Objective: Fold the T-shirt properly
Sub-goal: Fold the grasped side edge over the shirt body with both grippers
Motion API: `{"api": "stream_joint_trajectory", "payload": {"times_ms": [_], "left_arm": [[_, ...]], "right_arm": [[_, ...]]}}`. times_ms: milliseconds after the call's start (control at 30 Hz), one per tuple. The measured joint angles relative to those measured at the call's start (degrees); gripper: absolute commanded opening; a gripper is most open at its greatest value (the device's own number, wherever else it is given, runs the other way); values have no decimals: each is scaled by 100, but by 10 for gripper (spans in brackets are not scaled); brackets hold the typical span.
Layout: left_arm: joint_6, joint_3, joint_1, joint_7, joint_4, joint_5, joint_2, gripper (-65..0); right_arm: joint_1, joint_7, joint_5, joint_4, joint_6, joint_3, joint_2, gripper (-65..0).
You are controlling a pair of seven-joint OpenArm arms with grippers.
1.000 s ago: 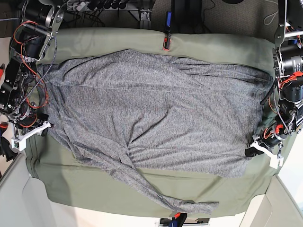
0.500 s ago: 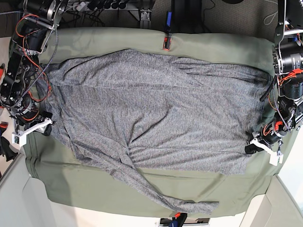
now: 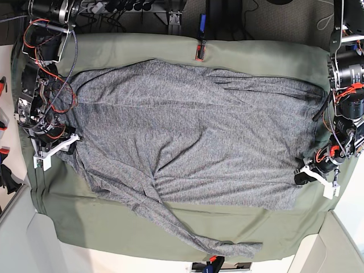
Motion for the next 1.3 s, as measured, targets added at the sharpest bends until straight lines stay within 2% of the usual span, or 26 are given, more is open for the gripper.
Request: {"api": "stream_joint_trajectory", "payload": {"times_ms": [267, 333, 400, 433, 767, 900, 1000, 1100, 1300], "left_arm": [[0, 0, 0, 4, 0, -70, -81, -638], [0, 0, 0, 2, 0, -74, -94, -638], [0, 0, 0, 2, 0, -76, -92, -638], [0, 0, 0, 2, 0, -74, -90, -638], [0, 4, 15, 22, 83, -85, -120, -650], [-17, 9, 201, 111, 909, -177, -442, -650], [-39, 7, 472, 323, 1725, -247, -664, -650], [-55, 13, 892, 374, 2293, -271, -732, -650], [-42, 9, 1600, 654, 3230, -719, -973, -650]], "right_arm": [[9, -157, 31, 509, 0, -2, 0, -481], [9, -188, 31, 509, 0, -2, -2, -539], [2, -195, 33, 509, 0, -2, -2, -638], [2, -197, 31, 507, 0, -2, 0, -650], [0, -372, 26, 514, 0, -2, -2, -650], [-52, -649, 17, 765, 13, 15, -4, -650], [-396, -688, 70, 1403, 17, 109, -20, -650], [-861, -750, 116, 1987, 4, 164, -15, -650], [-1438, -710, 173, 2647, 35, 166, -7, -650]]}}
